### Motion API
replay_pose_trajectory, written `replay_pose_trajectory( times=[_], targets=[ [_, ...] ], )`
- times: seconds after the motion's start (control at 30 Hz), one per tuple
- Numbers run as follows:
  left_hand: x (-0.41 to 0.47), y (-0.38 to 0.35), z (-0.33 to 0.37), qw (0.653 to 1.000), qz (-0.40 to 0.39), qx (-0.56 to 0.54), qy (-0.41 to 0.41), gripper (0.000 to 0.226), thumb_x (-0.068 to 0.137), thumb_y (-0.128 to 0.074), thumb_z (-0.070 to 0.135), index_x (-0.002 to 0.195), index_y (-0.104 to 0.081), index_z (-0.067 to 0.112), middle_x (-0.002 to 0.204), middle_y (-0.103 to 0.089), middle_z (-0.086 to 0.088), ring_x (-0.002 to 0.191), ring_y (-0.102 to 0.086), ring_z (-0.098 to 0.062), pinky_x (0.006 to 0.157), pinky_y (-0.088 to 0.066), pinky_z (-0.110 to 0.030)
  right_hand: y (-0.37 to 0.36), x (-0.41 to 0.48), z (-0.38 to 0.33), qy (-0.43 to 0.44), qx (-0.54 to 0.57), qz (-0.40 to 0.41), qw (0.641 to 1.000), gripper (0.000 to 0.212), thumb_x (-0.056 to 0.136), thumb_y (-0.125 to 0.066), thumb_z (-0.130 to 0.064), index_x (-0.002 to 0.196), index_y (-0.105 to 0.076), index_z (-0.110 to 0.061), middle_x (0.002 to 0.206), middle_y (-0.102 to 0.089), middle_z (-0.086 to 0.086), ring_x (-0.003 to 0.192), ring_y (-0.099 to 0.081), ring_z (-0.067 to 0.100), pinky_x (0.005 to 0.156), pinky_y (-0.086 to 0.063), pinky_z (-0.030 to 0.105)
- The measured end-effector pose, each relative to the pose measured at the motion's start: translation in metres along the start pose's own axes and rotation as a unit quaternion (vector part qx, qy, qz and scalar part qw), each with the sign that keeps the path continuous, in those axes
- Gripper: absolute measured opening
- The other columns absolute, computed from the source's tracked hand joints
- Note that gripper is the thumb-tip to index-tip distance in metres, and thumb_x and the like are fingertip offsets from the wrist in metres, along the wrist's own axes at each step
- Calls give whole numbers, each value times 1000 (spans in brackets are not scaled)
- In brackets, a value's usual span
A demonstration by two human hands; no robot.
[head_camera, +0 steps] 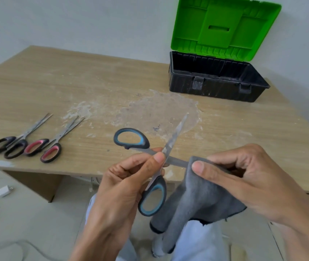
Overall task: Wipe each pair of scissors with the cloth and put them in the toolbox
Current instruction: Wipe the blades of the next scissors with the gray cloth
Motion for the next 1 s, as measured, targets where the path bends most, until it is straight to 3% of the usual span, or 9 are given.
replay_pose_trajectory(
  times=[0.07, 0.17, 0.27, 0.37, 0.53, 0.67, 0.8, 0.93, 1.0],
  targets=[
    [1, -1, -1, 1000, 8, 6, -9, 32, 59, -81, 26, 79, -76, 2, 91, -75, -17, 78, -65, -16, 67, -51, -19, 2, 0, 2, -8, -11, 8, 1000, 73, 87, -60, -73, 81, -78, -2, 69, -68, 22, 63, -63, 41, 58, -48, 50],
    [1, -3, -1, 999, 11, 30, -22, 33, 58, -82, 28, 77, -77, 2, 84, -74, -16, 74, -63, -15, 72, -47, -26, 5, -1, 8, -14, -28, 11, 999, 78, 87, -58, -74, 82, -76, 2, 70, -68, 23, 64, -62, 42, 59, -47, 50],
    [1, -3, 2, 998, 28, 32, -39, 26, 57, -83, 22, 70, -73, 2, 64, -66, -11, 58, -60, -10, 55, -48, -16, 6, -2, 6, -24, -17, 6, 1000, 58, 86, -57, -75, 83, -84, -23, 65, -70, 12, 64, -65, 38, 59, -50, 46],
    [2, 1, 5, 998, 34, 18, -40, 24, 58, -81, 22, 67, -71, 3, 66, -66, -12, 63, -64, -11, 53, -48, -13, 12, -9, 5, -34, 29, 13, 999, 38, 85, -60, -73, 89, -84, -44, 73, -79, 4, 71, -76, 33, 65, -59, 50],
    [0, -1, 12, 997, 21, 33, -59, 20, 58, -82, 22, 62, -71, 6, 65, -65, -12, 67, -65, -12, 54, -49, -14, 28, -22, 9, -62, 83, 42, 994, 40, 81, -69, -74, 97, -85, -42, 92, -71, 41, 86, -65, 66, 73, -54, 78],
    [-6, -13, 17, 993, -5, 62, -96, 22, 57, -83, 18, 65, -73, 1, 64, -70, -13, 55, -62, -13, 54, -51, -17, 27, -17, -7, -29, 41, 44, 998, 33, 83, -64, -74, 99, -82, -51, 82, -78, 23, 78, -71, 56, 67, -58, 68],
    [-12, -24, 16, 992, -29, 62, -106, 19, 56, -83, 20, 67, -76, 6, 72, -74, -18, 66, -68, -23, 65, -58, -28, 5, -5, -28, 28, 32, 8, 999, 28, 94, -60, -64, 101, -82, -48, 83, -81, -17, 73, -79, 20, 64, -62, 43],
    [-8, -8, 17, 996, 8, 22, -88, 21, 56, -81, 22, 66, -73, 5, 68, -70, -18, 61, -64, -23, 58, -54, -26, -2, -7, -21, 25, 47, -27, 998, 39, 89, -59, -69, 110, -80, -45, 99, -81, -16, 92, -77, 6, 81, -60, 30],
    [-8, -6, 16, 996, 11, 17, -84, 21, 56, -81, 23, 66, -73, 6, 67, -70, -16, 58, -63, -21, 56, -53, -25, 2, -6, -19, 28, 25, -7, 999, 39, 86, -60, -71, 101, -82, -43, 83, -79, -11, 74, -73, 3, 69, -58, 28]
  ],
)
Point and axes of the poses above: each hand's wrist, its own x-axis towards the middle knuckle, its own y-axis out of the back of the hand, z = x × y, the point moved 8 cm from there along x, towards the middle knuckle
